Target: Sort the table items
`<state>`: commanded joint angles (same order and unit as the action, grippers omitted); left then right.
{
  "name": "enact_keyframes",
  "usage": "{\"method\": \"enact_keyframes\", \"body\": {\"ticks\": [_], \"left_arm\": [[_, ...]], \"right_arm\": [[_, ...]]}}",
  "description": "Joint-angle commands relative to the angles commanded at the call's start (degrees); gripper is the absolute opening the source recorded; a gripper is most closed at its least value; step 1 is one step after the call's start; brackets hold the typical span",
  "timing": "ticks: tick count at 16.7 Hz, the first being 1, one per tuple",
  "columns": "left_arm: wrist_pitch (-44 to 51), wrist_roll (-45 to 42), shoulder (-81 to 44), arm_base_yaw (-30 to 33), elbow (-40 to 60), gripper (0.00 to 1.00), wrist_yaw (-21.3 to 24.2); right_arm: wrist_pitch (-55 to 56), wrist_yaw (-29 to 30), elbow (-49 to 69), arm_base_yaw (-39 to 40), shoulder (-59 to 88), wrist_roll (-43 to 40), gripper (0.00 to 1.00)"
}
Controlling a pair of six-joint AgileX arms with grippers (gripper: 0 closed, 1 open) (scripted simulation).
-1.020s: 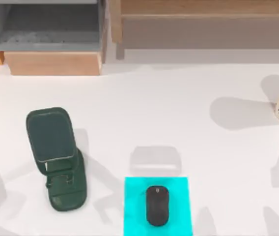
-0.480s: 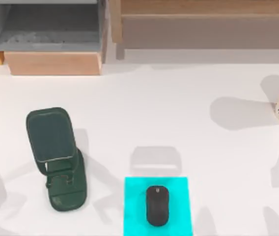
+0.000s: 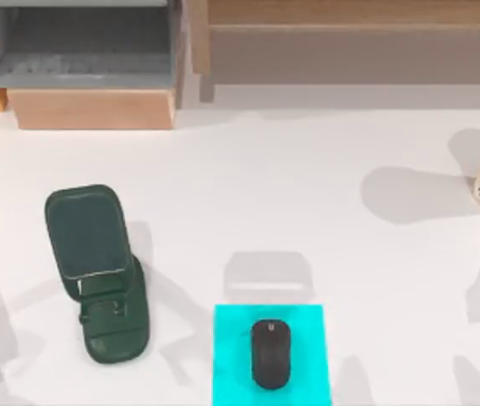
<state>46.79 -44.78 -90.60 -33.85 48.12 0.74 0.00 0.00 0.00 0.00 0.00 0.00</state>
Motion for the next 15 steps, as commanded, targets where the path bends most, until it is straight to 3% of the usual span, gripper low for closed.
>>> {"method": "enact_keyframes", "body": {"ticks": [4,7,11,15], "left_arm": [[-0.1,-0.1,-0.2,0.0,-0.1,0.0,0.0],[-0.6,3.5,2.9,3.4,2.0,0.0,-3.5],[-1.4,16.8,10.8,15.6,7.8,0.0,-15.8],[-1.2,39.6,18.8,35.8,12.0,0.0,-33.1]], "right_arm": [[0.0,0.0,0.0,0.0,0.0,0.0,1.0],[0.0,0.0,0.0,0.0,0.0,0.0,1.0],[0.0,0.0,0.0,0.0,0.0,0.0,1.0],[0.0,0.0,0.0,0.0,0.0,0.0,1.0]]}}
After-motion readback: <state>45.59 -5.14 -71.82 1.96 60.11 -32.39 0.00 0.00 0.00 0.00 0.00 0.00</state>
